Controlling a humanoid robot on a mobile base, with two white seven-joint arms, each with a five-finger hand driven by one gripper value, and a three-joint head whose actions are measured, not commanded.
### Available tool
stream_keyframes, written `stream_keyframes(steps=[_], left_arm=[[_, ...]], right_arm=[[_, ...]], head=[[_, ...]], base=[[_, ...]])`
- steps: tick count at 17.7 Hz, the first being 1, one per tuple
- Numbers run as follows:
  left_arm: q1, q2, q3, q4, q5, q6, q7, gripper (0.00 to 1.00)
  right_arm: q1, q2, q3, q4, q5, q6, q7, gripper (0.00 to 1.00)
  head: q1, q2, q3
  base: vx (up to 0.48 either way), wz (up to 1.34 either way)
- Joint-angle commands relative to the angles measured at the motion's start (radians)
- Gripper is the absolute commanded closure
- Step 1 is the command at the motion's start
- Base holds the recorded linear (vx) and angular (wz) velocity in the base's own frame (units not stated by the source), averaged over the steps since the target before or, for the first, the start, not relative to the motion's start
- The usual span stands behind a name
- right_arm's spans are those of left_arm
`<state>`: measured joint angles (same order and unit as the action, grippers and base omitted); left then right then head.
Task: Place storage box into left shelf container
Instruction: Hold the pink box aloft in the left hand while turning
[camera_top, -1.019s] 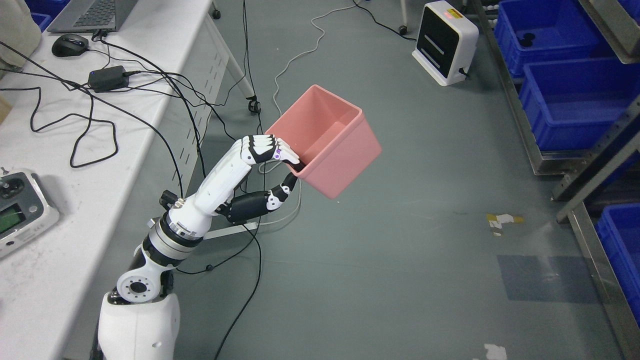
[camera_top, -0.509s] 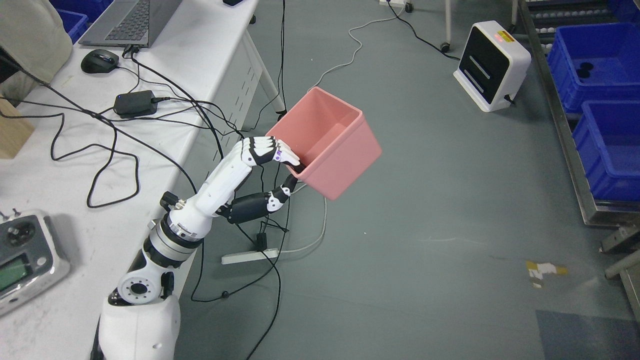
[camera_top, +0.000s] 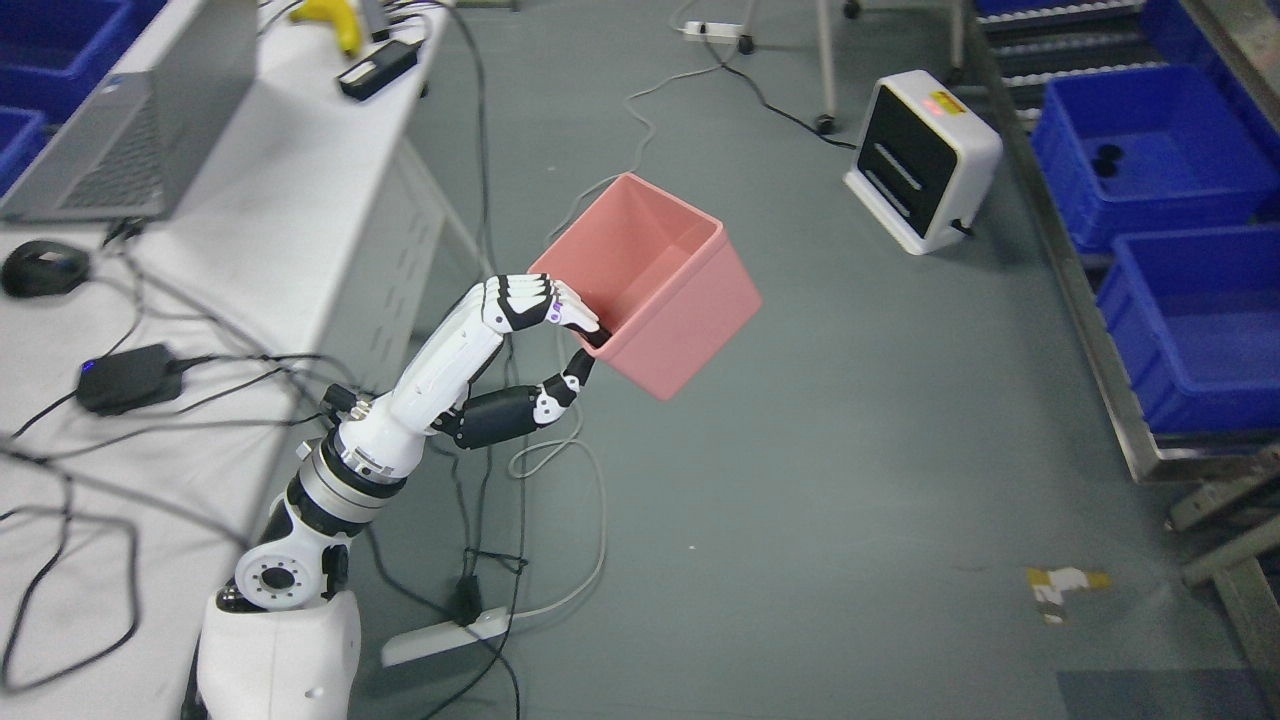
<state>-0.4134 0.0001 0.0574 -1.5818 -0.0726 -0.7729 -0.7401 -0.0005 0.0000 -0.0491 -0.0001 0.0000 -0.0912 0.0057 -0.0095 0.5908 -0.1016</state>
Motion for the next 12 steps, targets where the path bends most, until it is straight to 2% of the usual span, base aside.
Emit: stream_keyframes(steps=[1, 12], left_arm=[[0.015, 0.017, -0.022, 0.0, 0.0, -0.002, -0.001, 0.97], [0.038, 0.017, -0.037, 0.002, 0.002, -0.002, -0.001, 0.97]], right_arm=[[0.008, -0.018, 0.0, -0.017, -0.003, -0.001, -0.006, 0.0], [0.008, -0.018, 0.0, -0.017, -0.003, -0.001, -0.006, 0.0]], head=[[0.0, 0.0, 0.0], [0.0, 0.0, 0.0]], base=[[0.309, -0.75], [0.223, -1.34]])
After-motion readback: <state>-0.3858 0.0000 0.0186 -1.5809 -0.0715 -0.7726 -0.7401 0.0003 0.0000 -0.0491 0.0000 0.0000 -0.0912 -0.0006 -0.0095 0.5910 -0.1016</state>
